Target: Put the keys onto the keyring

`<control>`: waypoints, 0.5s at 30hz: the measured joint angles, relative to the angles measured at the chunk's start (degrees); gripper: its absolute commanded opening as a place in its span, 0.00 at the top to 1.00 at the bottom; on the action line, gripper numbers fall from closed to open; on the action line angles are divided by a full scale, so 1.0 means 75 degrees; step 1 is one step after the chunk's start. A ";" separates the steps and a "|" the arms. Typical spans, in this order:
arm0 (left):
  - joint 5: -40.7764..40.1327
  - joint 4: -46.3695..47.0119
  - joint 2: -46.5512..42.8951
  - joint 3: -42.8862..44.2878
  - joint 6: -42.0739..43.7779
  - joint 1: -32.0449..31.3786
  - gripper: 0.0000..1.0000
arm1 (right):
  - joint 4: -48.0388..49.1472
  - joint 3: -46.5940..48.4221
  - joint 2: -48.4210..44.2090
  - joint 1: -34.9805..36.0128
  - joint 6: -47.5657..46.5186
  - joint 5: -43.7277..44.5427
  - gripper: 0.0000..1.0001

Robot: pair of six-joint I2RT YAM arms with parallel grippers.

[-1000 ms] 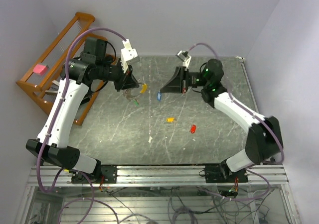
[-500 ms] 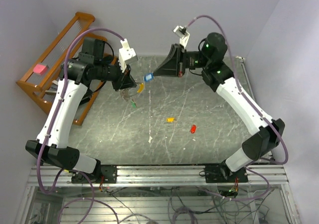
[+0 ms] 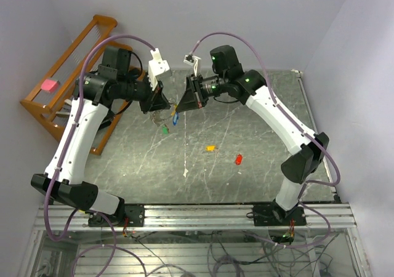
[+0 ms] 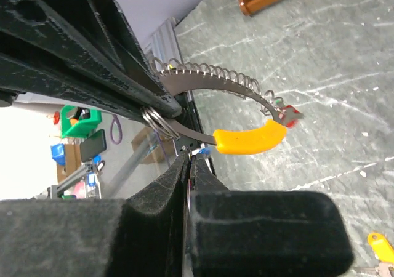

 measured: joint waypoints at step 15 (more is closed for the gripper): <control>0.0344 -0.1338 -0.0012 0.0047 0.1469 -0.0184 0.93 | -0.0968 0.0761 -0.0067 0.0082 -0.0399 0.0146 1.00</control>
